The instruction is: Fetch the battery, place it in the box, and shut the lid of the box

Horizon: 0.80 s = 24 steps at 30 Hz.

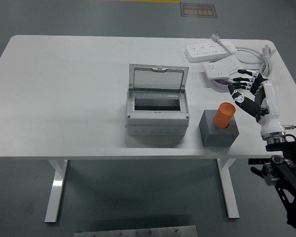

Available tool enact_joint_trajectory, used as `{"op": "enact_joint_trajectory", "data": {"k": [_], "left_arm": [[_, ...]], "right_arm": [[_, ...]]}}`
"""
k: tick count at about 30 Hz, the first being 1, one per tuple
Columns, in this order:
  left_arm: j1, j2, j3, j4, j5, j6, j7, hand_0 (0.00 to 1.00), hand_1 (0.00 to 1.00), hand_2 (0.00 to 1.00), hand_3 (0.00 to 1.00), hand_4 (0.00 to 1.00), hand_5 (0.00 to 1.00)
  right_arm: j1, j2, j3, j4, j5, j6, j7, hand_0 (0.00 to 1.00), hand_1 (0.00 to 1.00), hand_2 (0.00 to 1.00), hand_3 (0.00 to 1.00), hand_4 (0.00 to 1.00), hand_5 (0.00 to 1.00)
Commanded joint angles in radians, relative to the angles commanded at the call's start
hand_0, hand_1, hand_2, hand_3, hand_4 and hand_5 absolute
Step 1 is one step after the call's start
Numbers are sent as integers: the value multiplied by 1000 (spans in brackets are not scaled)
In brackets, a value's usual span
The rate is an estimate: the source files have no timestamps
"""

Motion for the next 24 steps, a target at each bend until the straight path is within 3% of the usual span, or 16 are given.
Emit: {"op": "enact_joint_trajectory", "data": {"k": [12,13,24], "left_arm": [[-13,-4,-4,2,27,-1,-9,655,684,592,621,681,129],[-14,-4,-4,2,29,-1,-9,651,685,592,618,681,129],[-18,-5,1,2,37,-4,-17,644,689,591,610,677,126]], "right_arm": [[23,10,-43,-44,-46,37,-45,564,564,537,653,814,180],[25,11,-44,-45,-49,39,-47,572,619,619,709,817,189],[20,5,-51,-59,-54,42,-52,572,672,658,761,812,190]]}}
